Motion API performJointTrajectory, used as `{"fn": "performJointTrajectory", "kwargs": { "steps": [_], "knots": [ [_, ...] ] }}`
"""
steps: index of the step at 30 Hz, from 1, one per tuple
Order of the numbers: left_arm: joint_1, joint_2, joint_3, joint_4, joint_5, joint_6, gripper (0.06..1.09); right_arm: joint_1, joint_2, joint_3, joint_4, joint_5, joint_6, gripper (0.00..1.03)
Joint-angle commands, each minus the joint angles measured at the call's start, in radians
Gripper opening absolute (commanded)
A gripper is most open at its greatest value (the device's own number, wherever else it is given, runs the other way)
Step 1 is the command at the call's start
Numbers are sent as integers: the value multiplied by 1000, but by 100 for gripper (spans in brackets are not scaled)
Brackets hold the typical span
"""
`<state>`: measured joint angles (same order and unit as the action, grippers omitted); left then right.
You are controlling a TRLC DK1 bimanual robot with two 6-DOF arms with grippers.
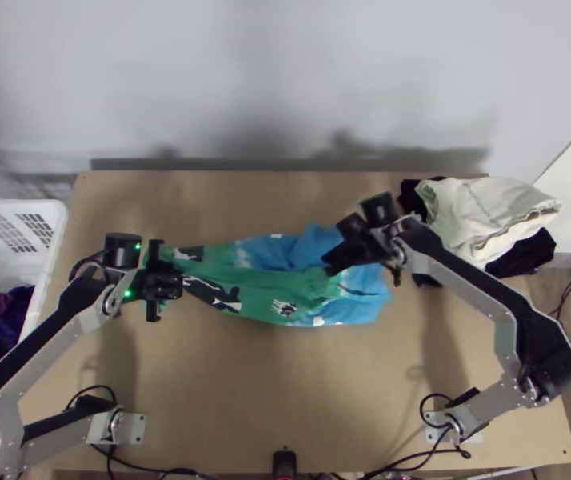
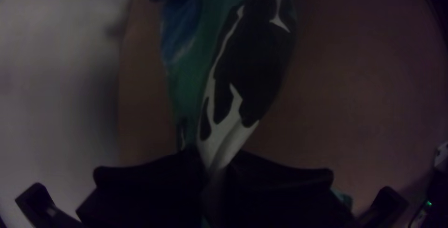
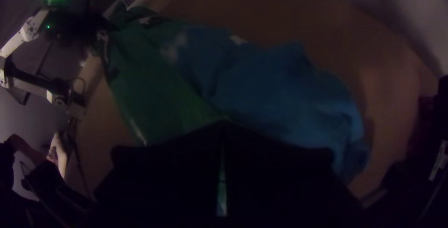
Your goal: Fold the t-shirt
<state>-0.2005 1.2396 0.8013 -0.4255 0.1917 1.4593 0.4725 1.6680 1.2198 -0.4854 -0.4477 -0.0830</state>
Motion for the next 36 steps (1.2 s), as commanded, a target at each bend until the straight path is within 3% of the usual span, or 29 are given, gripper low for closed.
{"fn": "performJointTrajectory", "kwargs": {
  "steps": [1,6,12,22,28,34,36],
  "knots": [
    [-57,-15,7,44,-5,70,23,-110,-74,-17,-27,-54,12,3],
    [-217,44,88,59,-32,88,23,-213,-119,-40,-27,-54,11,3],
    [-375,210,329,42,-38,87,23,-308,-182,-66,-27,-54,15,3],
    [-571,538,760,-7,8,265,23,-508,-320,-149,-62,-66,11,3],
    [-683,733,1001,-75,31,297,23,-594,-390,-215,-62,-86,9,3],
    [-726,860,1039,-59,86,397,24,-621,-458,-266,-62,-86,32,3],
    [-728,888,1035,-75,104,397,32,-624,-473,-270,-64,-88,38,3]
  ]
}}
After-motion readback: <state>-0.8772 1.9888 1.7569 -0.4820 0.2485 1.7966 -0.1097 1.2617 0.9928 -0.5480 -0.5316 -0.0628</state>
